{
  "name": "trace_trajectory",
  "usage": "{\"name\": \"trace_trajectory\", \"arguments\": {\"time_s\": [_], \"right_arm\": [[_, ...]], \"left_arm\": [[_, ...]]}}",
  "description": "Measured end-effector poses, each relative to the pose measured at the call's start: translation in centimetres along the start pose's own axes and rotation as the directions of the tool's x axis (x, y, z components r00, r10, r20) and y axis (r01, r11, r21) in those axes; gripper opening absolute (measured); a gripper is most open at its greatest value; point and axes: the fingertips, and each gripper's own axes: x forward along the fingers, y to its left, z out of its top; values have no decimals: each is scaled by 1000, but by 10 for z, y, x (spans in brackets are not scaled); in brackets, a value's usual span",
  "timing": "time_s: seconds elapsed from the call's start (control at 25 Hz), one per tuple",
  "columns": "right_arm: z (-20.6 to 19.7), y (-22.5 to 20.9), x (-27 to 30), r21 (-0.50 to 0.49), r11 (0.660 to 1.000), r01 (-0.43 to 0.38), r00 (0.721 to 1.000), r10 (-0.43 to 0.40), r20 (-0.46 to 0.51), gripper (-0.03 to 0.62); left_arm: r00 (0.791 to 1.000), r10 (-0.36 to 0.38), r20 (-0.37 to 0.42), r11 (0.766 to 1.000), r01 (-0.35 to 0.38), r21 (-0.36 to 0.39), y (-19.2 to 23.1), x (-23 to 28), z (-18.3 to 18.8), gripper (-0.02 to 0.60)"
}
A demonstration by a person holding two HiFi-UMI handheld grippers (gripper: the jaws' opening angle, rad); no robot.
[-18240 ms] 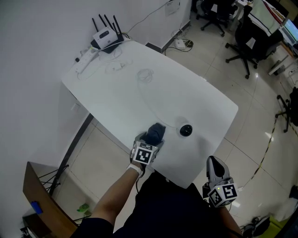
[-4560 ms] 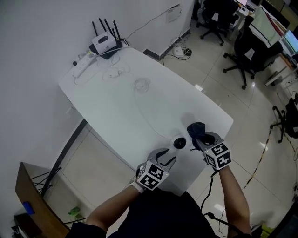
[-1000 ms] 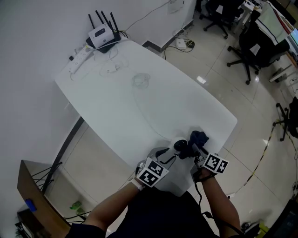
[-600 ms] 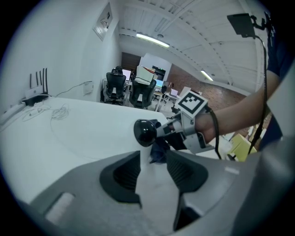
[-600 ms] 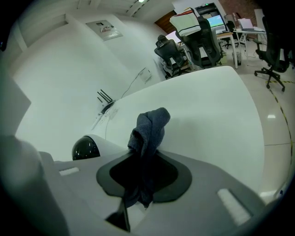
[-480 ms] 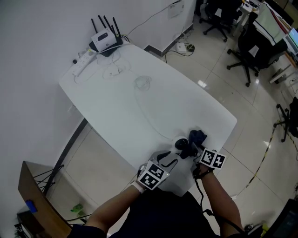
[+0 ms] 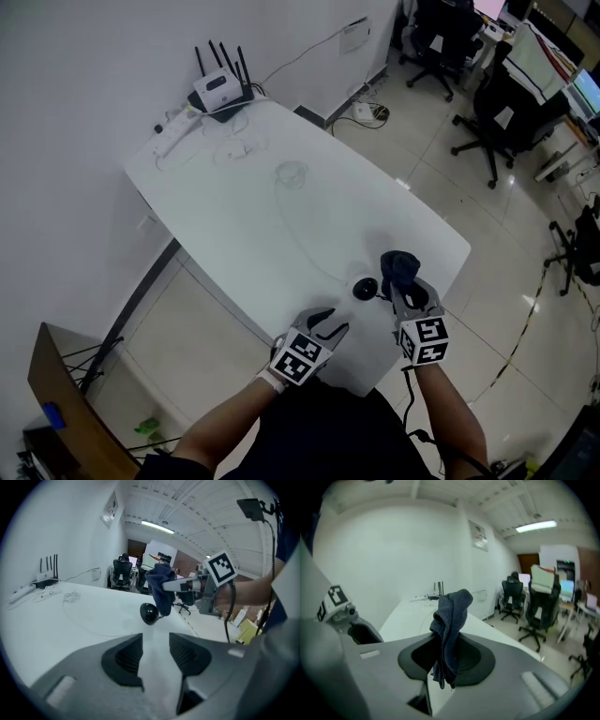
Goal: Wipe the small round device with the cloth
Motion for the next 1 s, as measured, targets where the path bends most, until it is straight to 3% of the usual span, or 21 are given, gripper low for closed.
{"name": "trace_trajectory", "arguments": {"time_s": [0.08, 0.24, 0.52, 0.64, 1.0], "right_arm": [[-4, 11, 10, -124, 992, -15, 999, 11, -33, 86], [-10, 32, 17, -248, 969, -23, 997, 4, -78, 86], [-6, 71, 10, -499, 866, -30, 996, -18, -92, 86], [-11, 82, 10, -513, 858, -34, 991, -36, -126, 86], [-15, 97, 2, -455, 890, -33, 984, -52, -173, 83]], "left_arm": [[1000, 7, 4, 1000, -7, -3, 0, -2, -2, 176], [1000, 16, 10, 1000, -16, -19, 0, -8, -7, 176], [1000, 26, 1, 998, -26, -56, 6, -23, -22, 176], [1000, 27, -7, 997, -27, -66, 7, -24, -27, 176], [1000, -2, -20, 996, 0, -92, 12, -21, -32, 176]]}}
